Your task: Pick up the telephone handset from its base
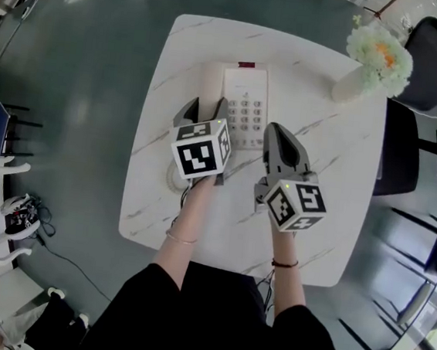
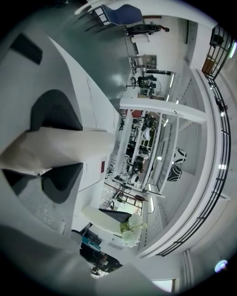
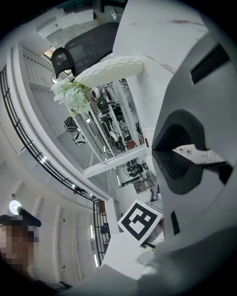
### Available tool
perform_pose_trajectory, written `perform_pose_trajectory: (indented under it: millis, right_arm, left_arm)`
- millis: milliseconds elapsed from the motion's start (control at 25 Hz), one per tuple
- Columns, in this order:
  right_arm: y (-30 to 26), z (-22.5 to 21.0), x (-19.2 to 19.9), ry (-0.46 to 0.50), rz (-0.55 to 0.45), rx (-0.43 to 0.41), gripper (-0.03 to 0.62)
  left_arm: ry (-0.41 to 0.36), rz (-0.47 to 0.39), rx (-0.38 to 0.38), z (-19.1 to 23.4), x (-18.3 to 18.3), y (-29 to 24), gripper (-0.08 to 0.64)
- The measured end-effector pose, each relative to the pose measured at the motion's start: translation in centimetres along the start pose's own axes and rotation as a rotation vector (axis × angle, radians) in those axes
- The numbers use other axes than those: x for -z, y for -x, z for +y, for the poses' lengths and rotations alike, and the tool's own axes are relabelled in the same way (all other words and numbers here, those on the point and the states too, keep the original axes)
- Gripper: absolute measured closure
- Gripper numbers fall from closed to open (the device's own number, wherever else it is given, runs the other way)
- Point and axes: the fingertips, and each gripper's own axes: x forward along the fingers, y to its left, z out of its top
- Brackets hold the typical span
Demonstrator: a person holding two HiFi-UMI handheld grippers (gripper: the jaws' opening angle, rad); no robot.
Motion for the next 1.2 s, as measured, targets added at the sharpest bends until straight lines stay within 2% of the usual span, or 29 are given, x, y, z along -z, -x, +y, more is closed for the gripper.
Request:
perform_pose_trajectory:
  millis: [560, 840, 1200]
  right_arm:
    - [2.5, 1.2, -2.8, 0.048, -0.056, -0.011, 0.601]
    - [4.8, 3.5, -5.0, 0.083, -0.095, -0.066, 0.601]
    - [8.9, 6.8, -8.2, 0.139, -0.175, -0.135, 0.601]
  left_arm:
    - [0.004, -0.124, 0.149, -1.7, -2.7, 5.8, 0.353]
    - [-0.033, -0.172, 0.239, -2.2, -3.4, 10.5, 0.353]
    - [-0.024, -0.25, 0.338, -2.1, -4.6, 16.9, 0.353]
